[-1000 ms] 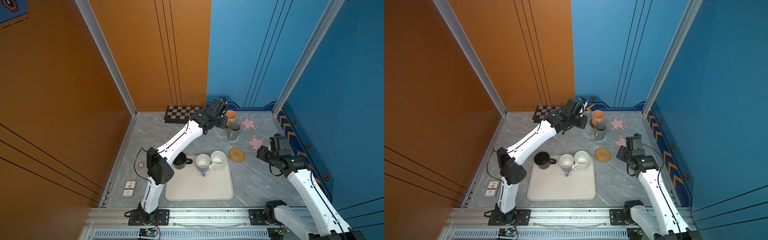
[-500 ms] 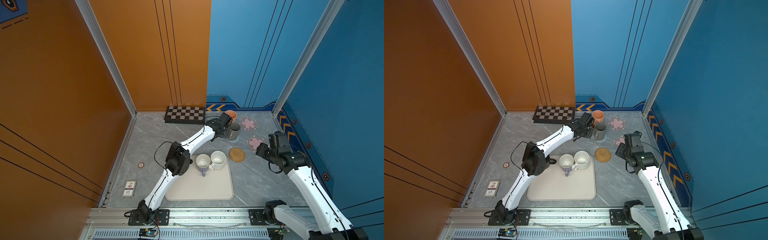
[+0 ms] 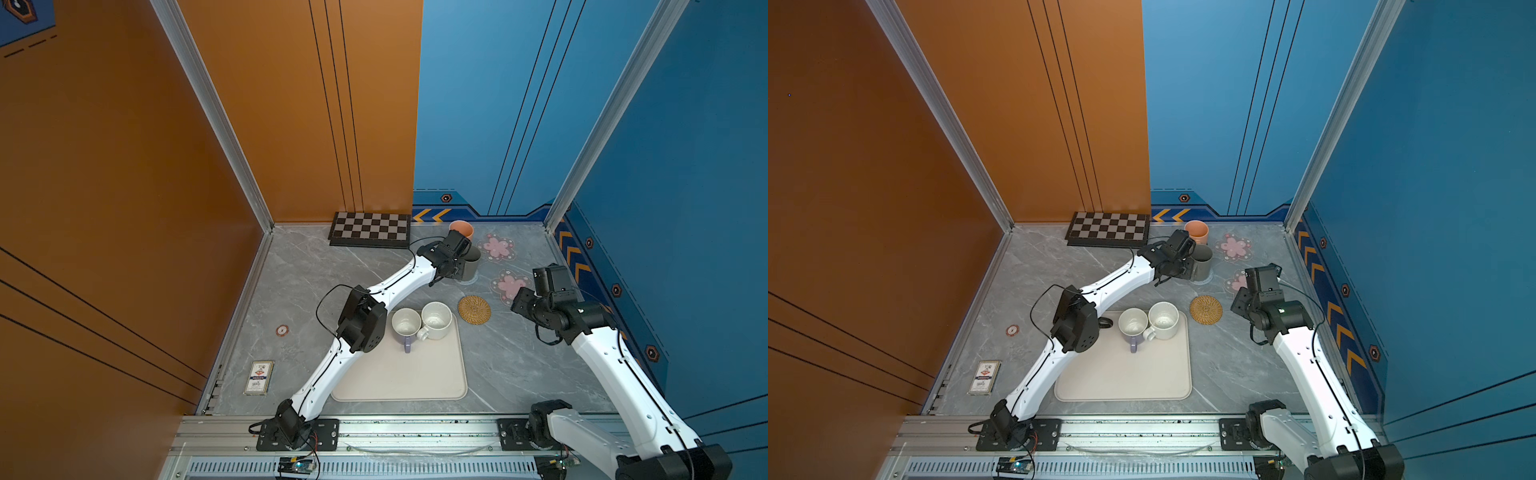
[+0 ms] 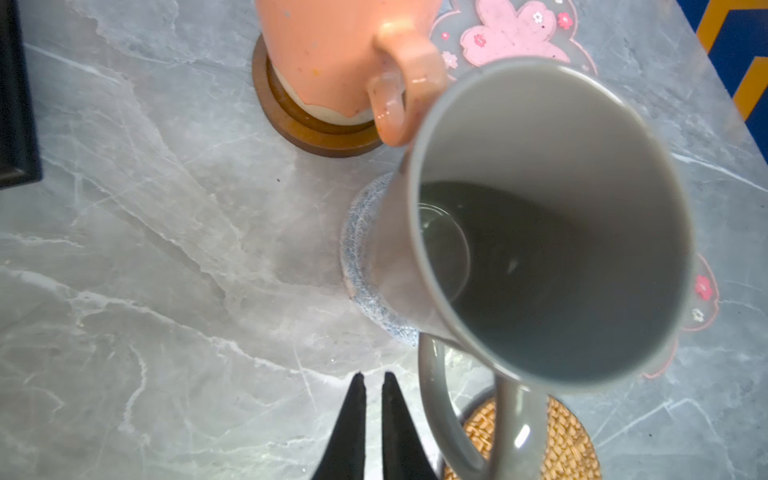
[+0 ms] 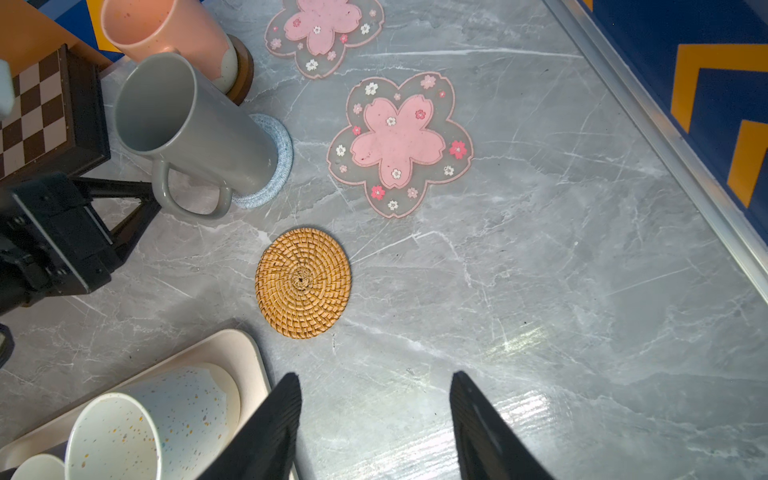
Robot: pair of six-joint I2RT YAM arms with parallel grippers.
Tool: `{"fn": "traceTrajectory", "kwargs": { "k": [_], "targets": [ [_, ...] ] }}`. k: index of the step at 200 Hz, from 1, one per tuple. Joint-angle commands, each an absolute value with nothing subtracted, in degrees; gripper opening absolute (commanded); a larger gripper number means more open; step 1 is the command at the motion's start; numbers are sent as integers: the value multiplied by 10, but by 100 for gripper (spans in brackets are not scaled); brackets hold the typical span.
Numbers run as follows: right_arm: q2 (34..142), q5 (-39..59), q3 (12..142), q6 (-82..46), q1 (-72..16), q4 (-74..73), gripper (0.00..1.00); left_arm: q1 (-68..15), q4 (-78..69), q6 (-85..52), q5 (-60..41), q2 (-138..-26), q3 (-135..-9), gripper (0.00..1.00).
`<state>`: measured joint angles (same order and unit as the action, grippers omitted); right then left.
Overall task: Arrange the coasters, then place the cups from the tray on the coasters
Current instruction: 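Raise the left gripper off the grey mug and draw it back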
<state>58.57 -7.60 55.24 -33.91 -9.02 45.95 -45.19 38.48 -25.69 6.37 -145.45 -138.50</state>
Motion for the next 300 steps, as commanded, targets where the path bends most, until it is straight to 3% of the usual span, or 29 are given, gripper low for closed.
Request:
{"fn": "traceTrajectory", "kwargs": {
  "k": [1, 218, 254, 300],
  "targets": [
    [576, -88, 547, -331, -93, 475, 60, -462, 381, -272, 42, -1447, -1398, 11],
    [518, -71, 517, -329, -81, 477, 61, -495, 383, -298, 8, -1455, -1423, 12],
    [514, -69, 518, -326, -79, 481, 61, -489, 383, -258, 43, -1361, -1357, 13],
    [532, -68, 557, -327, -80, 495, 61, -454, 383, -175, 118, -1145, -1199, 20]
  ]
}}
